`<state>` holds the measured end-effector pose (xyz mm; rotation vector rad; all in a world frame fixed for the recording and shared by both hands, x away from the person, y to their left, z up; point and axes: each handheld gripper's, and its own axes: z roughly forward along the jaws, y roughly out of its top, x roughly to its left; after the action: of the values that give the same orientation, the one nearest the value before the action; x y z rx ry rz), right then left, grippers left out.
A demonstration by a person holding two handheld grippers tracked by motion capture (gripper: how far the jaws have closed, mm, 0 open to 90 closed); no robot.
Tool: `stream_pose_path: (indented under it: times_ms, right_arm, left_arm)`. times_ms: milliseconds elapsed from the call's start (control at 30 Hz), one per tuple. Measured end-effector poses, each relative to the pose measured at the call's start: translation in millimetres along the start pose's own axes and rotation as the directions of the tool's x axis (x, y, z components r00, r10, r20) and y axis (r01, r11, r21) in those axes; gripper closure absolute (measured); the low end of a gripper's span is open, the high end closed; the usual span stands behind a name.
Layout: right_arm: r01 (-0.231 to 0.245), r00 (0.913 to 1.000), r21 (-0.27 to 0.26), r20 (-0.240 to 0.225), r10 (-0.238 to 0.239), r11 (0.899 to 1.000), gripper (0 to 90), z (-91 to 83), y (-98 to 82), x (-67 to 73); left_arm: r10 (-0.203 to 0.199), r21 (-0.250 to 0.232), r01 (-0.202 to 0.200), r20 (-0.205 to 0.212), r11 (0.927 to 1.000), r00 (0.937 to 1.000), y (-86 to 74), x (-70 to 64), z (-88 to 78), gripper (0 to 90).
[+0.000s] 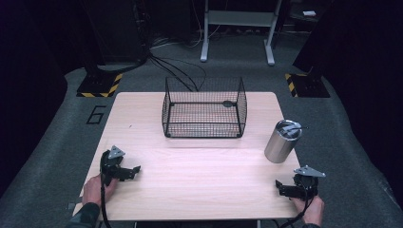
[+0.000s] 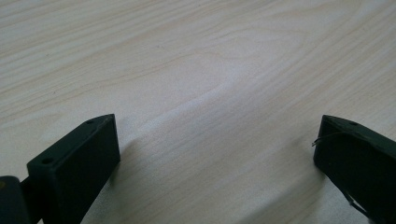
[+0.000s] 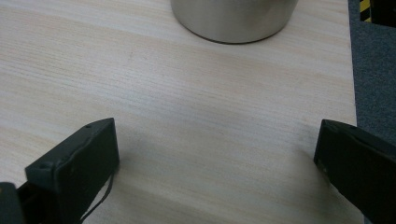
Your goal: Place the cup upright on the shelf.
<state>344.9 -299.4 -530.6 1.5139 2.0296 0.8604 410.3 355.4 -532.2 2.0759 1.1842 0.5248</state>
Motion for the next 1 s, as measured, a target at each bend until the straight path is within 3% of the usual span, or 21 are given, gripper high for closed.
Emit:
stream_pose_path:
  times_ms: [767, 1000]
  right_arm:
    - [-0.02, 0.9995, 0.003, 0.027, 0.02, 1.0, 0.0, 0.5, 1.7, -0.5]
    - [-0.01, 0.9999, 0.029, 0.013, 0.01, 1.0, 0.0, 0.5, 5.5, 1.1]
  left_arm:
    - [0.001, 0.0, -0.001, 0.0, 1.0, 1.0, 0.1, 0.0, 0.0, 0.1]
    - [-0.001, 0.002, 0.001, 0.001, 1.0, 1.0, 0.0, -0.1, -0.1, 0.1]
